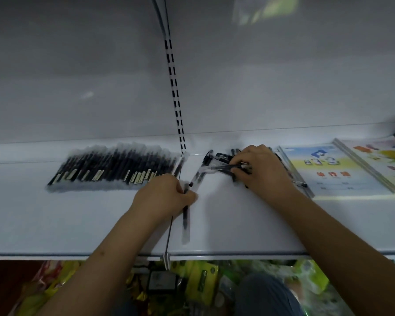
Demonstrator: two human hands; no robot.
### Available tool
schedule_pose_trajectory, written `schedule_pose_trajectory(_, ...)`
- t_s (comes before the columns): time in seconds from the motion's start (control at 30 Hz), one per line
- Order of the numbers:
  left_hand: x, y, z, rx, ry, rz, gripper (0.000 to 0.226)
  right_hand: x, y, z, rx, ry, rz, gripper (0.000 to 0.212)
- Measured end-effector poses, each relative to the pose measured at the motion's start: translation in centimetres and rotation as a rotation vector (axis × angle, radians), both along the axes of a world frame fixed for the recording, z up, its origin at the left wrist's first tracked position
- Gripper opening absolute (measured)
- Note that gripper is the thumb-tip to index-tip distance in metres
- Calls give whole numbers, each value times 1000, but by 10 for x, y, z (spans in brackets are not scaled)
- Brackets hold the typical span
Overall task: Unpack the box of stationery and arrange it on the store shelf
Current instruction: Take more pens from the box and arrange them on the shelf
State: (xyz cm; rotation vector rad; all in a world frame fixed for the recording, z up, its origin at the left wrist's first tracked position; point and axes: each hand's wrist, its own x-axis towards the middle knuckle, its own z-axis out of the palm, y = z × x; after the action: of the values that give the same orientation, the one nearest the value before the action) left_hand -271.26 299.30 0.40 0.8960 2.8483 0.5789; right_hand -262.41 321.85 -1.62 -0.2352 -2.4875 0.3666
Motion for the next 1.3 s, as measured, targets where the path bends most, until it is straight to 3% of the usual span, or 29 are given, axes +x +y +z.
schedule_pose_trajectory(0.1,-8,-5,6,140,-18,26,41,0,1,0,3,67,-21,11)
schedule_pose_trajectory(0.2,-9,-5,13,524,-280,27,29,0,-3,1,-26,91,-36,8)
schedule_pose_trajectory(0.27,-14,-4,9,679,-271,27,24,1,-7,2,-77,59,-7,6)
schedule_pose_trajectory(0.4,-19,-2,-1,686,-148,37,24,4,-14,1,-204,41,73,9)
schedule_pose_trajectory(0.57,-12,-9,-3,668,-163,-188,44,2,-17,15,-41,85,19,24)
schedule_pose_trajectory(0.67,-23,-11,-6,652,-94,-186,56,-10,-9,22,-141,60,21,19)
schedule_pose_trajectory(0.73,-23,-6,-3,674,-88,-163,38,-16,-5,27,-217,-7,63,21)
schedule_pose_trajectory(0.87,-28,8,2,731,48,-22,6,-27,2,37,-136,-140,104,31)
schedule_pose_trajectory(1.0,-34,18,0,806,-2,34,21,-38,6,34,-197,-168,153,20)
schedule_pose_trajectory(1.07,-30,20,0,910,-66,55,20,-37,4,31,-187,-180,93,16)
schedule_pose_trajectory(1.17,-26,20,5,1263,-198,111,25,-33,0,24,-75,-189,-6,35)
schedule_pose_trajectory(1.3,-28,18,20,1375,2,150,29,-34,-2,18,88,-276,-5,45)
